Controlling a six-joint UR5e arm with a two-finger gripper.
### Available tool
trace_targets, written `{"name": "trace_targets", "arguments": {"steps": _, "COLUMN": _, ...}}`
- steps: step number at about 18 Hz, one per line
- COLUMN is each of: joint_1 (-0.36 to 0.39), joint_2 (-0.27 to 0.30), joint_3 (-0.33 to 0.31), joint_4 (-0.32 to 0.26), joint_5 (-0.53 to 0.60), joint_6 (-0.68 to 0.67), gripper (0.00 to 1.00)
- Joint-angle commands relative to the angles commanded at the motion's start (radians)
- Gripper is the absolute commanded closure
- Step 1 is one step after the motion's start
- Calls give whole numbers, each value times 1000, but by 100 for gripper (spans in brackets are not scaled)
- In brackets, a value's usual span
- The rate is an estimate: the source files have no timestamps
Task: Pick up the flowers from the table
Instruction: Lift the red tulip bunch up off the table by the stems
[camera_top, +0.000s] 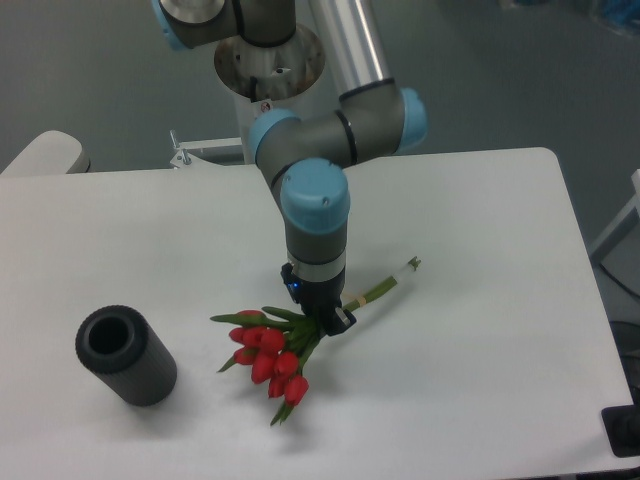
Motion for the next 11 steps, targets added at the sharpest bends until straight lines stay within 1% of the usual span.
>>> {"name": "trace_targets", "arguments": {"steps": 1, "joint_1": 0, "joint_2": 0, "joint_3": 28, "joint_4": -17, "joint_5": -34, "joint_6": -3, "gripper": 69}}
{"name": "trace_targets", "arguments": {"steps": 2, "joint_1": 5, "joint_2": 0, "joint_3": 49, "joint_4": -22, "joint_5": -74, "joint_6": -17, "gripper": 69}}
{"name": "trace_targets", "arguments": {"steps": 4, "joint_1": 15, "joint_2": 0, "joint_3": 72, "joint_4": -19, "joint_5": -181, "joint_6": -47, "gripper": 69}}
{"name": "trace_targets", "arguments": {"steps": 6, "joint_1": 28, "joint_2": 5, "joint_3": 83, "joint_4": -11, "joint_5": -294, "joint_6": -95, "gripper": 69}}
{"name": "trace_targets", "arguments": {"steps": 7, "joint_1": 35, "joint_2": 15, "joint_3": 86, "joint_4": -10, "joint_5": -330, "joint_6": -129, "gripper": 69}}
{"name": "trace_targets", "arguments": {"steps": 11, "joint_1": 74, "joint_2": 18, "joint_3": 100, "joint_4": -8, "joint_5": -448, "joint_6": -198, "gripper": 69}}
